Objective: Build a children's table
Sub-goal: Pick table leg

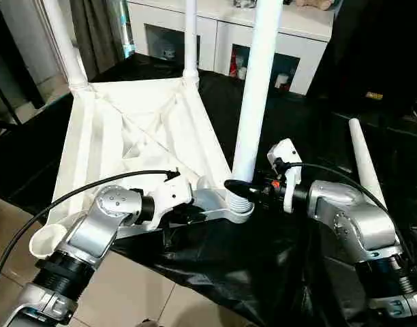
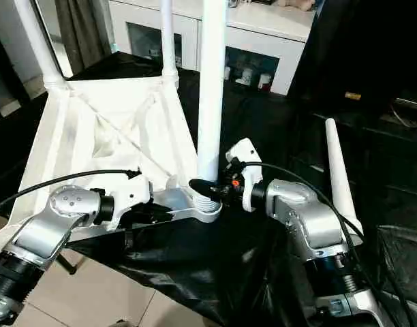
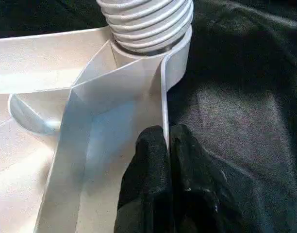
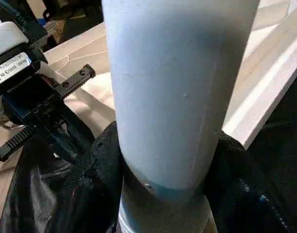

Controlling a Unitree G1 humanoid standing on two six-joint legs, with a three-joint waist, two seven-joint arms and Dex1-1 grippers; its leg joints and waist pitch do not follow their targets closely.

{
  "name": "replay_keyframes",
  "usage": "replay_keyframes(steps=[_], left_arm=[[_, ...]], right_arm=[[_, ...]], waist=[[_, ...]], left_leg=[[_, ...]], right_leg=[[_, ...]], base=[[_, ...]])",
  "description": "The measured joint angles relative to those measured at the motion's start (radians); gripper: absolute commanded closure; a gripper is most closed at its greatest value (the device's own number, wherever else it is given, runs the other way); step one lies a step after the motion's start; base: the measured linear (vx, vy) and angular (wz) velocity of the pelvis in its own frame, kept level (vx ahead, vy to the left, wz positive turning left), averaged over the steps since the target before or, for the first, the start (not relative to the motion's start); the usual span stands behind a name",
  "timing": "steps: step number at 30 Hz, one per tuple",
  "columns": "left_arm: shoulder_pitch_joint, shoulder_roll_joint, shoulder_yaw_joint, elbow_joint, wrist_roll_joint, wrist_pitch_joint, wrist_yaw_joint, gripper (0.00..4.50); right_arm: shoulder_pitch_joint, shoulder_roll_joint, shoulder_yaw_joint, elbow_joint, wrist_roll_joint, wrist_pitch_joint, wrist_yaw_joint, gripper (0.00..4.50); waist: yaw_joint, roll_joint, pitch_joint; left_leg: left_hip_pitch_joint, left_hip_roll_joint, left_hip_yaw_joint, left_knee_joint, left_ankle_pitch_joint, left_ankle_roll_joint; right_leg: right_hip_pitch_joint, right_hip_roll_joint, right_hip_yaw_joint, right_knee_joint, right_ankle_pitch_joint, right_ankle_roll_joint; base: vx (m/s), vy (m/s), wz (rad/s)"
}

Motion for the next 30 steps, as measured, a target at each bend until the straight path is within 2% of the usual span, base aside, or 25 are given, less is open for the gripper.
replay_keyframes(steps=[12,17,20,27,30], left_arm=[[-0.005,0.004,-0.003,0.009,0.001,-0.011,-0.024,4.50],[-0.006,0.002,-0.005,0.010,0.002,-0.012,-0.025,4.50],[-0.009,0.003,-0.005,0.019,0.003,-0.014,-0.026,4.50],[-0.013,0.005,-0.005,0.026,0.005,-0.020,-0.024,4.50],[-0.013,0.008,-0.005,0.026,0.008,-0.020,-0.024,4.50]], right_arm=[[-0.013,-0.037,0.033,0.005,-0.021,0.039,0.019,2.59],[-0.013,-0.034,0.035,0.013,-0.030,0.030,0.017,2.59],[-0.030,-0.002,0.033,0.058,-0.031,0.012,0.000,2.59],[-0.032,0.060,-0.015,0.128,-0.002,-0.002,-0.040,2.59],[-0.005,0.079,-0.059,0.129,0.029,-0.001,-0.051,2.59]], waist=[[0.003,-0.003,-0.001],[0.003,-0.005,-0.002],[0.000,-0.006,-0.003],[0.001,-0.008,-0.004],[0.002,-0.008,-0.004]], left_leg=[[-0.001,0.000,0.001,0.000,0.001,0.001],[-0.001,0.000,0.002,0.000,0.001,0.001],[0.000,0.000,0.002,0.000,0.001,0.001],[0.000,0.000,0.002,0.000,0.001,0.000],[0.000,0.000,0.002,0.000,0.001,0.000]], right_leg=[[0.000,-0.001,-0.001,0.000,0.000,0.000],[0.000,-0.002,-0.001,0.000,0.000,0.000],[0.000,-0.002,-0.001,0.000,0.001,0.000],[0.000,-0.002,-0.001,0.000,0.002,0.000],[0.000,-0.002,-0.001,0.000,0.002,0.000]], base=[[0.000,0.000,0.00],[0.000,0.000,0.00],[0.000,0.000,0.00],[0.000,0.000,0.00],[0.000,0.000,0.00]])
